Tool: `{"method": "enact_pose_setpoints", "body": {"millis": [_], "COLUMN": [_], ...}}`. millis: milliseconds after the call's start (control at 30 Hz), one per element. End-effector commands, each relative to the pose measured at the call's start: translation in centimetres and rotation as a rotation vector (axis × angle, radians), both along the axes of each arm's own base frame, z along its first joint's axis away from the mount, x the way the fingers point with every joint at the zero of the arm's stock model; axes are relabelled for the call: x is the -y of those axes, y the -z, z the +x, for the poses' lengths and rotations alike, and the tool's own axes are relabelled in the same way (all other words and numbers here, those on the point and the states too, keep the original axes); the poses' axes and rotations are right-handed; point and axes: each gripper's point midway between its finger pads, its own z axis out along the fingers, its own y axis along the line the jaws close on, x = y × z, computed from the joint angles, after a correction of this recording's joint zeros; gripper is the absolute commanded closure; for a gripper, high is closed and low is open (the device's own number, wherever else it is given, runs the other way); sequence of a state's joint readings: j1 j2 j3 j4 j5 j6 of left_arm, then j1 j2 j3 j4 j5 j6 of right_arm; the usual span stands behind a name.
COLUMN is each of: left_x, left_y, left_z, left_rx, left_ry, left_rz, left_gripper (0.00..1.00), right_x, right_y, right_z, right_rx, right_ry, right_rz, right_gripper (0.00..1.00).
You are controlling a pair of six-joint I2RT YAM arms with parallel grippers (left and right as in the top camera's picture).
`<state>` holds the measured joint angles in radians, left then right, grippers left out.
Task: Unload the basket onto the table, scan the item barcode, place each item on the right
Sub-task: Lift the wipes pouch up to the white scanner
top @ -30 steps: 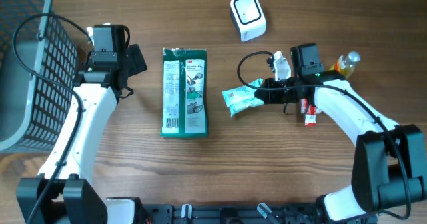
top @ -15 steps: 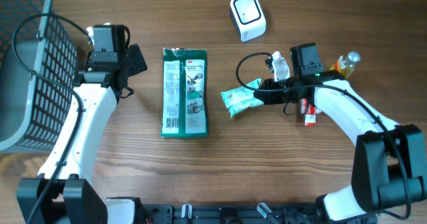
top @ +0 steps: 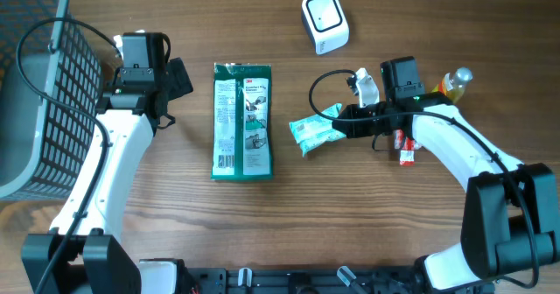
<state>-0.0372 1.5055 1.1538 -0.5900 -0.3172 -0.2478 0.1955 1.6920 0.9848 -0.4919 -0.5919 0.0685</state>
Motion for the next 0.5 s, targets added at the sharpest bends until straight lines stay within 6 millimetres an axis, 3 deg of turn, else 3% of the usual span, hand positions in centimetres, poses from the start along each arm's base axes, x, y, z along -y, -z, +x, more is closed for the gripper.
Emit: {"method": "enact_pose_setpoints", "body": {"millis": [0,67,233,367,467], "left_x": [-0.3,-0.3,-0.3,-0.3,-0.3], "left_y": [-0.5,-0.5,-0.5,-0.5,-0.5], "left_z": [0.2,0.2,0.2,0.2,0.2], "left_rx": [0.013,0.013,0.013,0.013,0.013], "left_ry": [-0.004,-0.004,-0.004,-0.004,-0.004], "left_rz": [0.012,0.012,0.012,0.012,0.012], "left_gripper": [0.0,0.0,0.0,0.0,0.0], "right_x": [-1.0,-1.0,-0.3,1.2,2.2], "right_y": [-1.7,-2.3,-6.2,-10.8,-15.8], "right_z": [0.2,0.2,0.9,1.9,3.0], "right_rx": [0.047,0.05,0.082,0.133,0.215], "right_ry": [-0.055,-0.067,-0.122,-0.15,-0.149], "right_rz": [0.053,0.049,-0.026,-0.151,-0.226], "right_gripper": [0.96,0.96,0.96,0.96,0.96]}}
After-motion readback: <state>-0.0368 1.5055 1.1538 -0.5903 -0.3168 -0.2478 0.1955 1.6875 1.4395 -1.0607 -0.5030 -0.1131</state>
